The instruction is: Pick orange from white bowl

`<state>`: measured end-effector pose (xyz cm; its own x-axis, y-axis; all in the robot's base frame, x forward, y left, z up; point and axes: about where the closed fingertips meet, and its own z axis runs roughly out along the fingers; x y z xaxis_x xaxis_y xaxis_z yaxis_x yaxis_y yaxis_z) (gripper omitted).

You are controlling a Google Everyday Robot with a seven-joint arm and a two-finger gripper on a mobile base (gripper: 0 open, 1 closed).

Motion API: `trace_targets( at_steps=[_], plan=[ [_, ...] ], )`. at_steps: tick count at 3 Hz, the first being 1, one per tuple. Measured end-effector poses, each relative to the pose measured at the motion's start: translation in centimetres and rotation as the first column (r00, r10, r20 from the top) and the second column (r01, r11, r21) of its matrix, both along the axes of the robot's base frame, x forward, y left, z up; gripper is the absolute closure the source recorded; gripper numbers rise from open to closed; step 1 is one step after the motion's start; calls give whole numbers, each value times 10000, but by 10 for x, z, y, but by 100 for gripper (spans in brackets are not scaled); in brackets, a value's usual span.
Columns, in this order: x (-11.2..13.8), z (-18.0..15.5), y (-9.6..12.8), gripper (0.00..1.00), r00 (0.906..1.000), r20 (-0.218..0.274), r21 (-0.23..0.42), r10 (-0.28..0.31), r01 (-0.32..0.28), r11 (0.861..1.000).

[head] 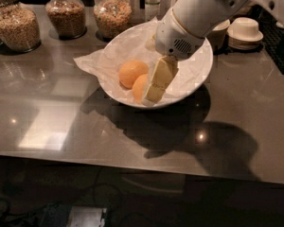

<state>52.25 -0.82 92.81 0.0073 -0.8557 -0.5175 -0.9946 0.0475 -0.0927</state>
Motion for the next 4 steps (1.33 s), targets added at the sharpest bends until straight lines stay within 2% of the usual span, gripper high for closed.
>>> trace_targets(
  at_steps=[1,2,3,4],
  plan=[
    [0,0,0,0,10000,2,0,3,-3,10000],
    [2,12,-8,0,9908,-362,947,-1303,1332,9866],
    [14,39,-32,0,9261,-961,2015,-3649,3771,9040],
    [14,39,-29,0,8995,-1447,2052,-4124,4350,8767]
  ],
)
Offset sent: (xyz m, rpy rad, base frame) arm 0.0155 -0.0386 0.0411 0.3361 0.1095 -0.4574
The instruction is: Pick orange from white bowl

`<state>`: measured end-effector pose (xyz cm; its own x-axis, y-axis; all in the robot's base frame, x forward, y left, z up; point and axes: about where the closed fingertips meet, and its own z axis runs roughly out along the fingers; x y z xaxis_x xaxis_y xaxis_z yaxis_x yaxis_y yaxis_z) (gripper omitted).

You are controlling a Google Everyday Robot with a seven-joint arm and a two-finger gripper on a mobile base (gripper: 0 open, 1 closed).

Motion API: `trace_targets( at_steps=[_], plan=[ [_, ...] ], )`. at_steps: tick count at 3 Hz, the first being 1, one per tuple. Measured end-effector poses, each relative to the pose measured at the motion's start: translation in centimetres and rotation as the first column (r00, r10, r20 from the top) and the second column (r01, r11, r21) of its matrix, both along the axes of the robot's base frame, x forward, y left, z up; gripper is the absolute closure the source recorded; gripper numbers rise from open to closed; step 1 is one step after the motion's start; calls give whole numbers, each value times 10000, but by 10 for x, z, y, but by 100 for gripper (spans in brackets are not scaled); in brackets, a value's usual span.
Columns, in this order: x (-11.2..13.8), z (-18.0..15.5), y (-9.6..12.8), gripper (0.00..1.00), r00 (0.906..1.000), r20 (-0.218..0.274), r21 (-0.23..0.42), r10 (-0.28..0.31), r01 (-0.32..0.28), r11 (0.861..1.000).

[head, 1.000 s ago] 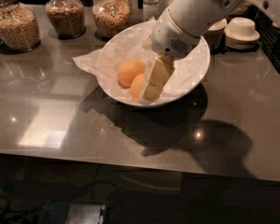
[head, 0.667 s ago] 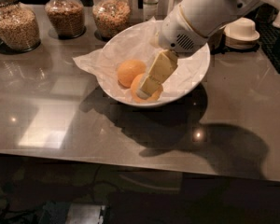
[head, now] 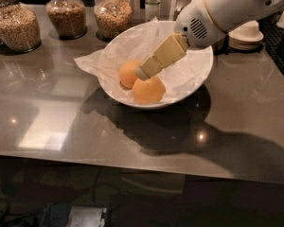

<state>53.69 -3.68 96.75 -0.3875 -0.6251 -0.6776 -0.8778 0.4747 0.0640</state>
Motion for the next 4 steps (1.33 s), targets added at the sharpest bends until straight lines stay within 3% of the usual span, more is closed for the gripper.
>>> trace_targets(
  at_steps=[1,2,3,4],
  plan=[
    [0,0,0,0,10000,-1,-2,-3,3,10000],
    [10,-22,2,0,9972,-252,-398,-705,695,9968],
    [25,-46,-1,0,9818,-621,-925,-1795,1734,9805],
    [28,-63,-2,0,9648,-921,-1255,-2462,2341,9641]
  ],
)
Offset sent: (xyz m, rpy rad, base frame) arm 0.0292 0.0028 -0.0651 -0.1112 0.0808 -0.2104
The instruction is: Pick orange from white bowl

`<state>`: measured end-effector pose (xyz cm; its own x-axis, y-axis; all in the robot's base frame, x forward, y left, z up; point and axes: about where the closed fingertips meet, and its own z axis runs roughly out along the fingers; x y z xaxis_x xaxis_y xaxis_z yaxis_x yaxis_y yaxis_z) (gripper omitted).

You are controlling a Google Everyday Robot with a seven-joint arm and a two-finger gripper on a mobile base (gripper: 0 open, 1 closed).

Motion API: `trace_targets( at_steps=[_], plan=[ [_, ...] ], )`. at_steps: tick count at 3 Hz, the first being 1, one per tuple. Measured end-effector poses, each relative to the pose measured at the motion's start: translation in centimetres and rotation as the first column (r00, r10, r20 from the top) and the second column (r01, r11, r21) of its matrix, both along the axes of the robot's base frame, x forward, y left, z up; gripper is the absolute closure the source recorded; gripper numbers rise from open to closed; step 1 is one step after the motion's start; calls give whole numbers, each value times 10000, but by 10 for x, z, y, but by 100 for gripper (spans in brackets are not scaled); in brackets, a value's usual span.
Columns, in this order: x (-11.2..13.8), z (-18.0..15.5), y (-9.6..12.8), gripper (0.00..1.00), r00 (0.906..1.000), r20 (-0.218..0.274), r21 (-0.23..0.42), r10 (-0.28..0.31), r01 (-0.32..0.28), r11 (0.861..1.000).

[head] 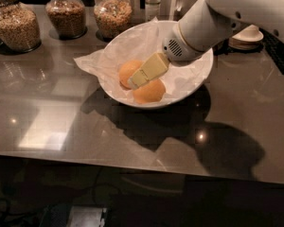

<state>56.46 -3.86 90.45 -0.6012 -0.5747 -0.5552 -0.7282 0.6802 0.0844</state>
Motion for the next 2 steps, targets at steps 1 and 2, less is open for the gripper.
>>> trace_targets(
  at_steps=[1,2],
  plan=[
    [-2,-14,-4,0,9989,-46,-100,-467,467,9989],
    [-5,-24,-2,0,9954,321,-165,-899,905,9958]
  ],
)
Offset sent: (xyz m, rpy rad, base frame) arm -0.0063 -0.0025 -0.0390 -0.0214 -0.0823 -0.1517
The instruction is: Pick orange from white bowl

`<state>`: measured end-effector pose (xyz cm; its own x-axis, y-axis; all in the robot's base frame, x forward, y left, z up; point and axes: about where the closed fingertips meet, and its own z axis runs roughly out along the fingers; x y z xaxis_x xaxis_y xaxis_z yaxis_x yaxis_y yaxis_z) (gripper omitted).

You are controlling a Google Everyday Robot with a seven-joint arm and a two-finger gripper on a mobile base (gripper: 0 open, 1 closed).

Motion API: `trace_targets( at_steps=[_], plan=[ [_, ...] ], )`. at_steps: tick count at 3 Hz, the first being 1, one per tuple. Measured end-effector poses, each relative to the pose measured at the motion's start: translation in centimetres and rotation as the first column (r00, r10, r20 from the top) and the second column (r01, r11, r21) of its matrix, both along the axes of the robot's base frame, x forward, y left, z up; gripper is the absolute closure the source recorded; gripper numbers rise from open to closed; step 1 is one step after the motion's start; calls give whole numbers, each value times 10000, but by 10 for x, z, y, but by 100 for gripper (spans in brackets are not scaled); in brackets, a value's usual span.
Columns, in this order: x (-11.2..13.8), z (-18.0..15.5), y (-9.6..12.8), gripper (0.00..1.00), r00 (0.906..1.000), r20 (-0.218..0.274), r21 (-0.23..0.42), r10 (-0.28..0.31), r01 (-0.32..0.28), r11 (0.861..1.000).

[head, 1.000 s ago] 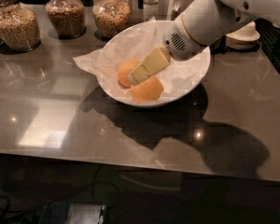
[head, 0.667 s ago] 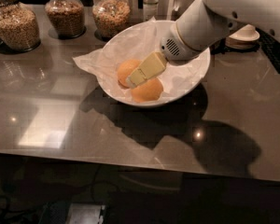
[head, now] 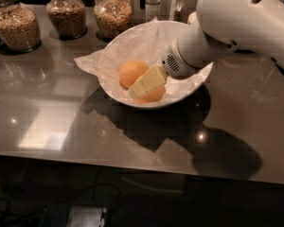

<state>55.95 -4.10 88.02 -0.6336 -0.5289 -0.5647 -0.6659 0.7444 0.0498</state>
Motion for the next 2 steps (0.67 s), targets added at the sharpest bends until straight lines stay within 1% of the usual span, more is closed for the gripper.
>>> trace_targets(
  at_steps=[1,2],
  plan=[
    [1,-1,17,0,9980,628,74,-62,58,10000],
    [4,-5,35,0,9941,1088,96,-7,-4,10000]
  ],
)
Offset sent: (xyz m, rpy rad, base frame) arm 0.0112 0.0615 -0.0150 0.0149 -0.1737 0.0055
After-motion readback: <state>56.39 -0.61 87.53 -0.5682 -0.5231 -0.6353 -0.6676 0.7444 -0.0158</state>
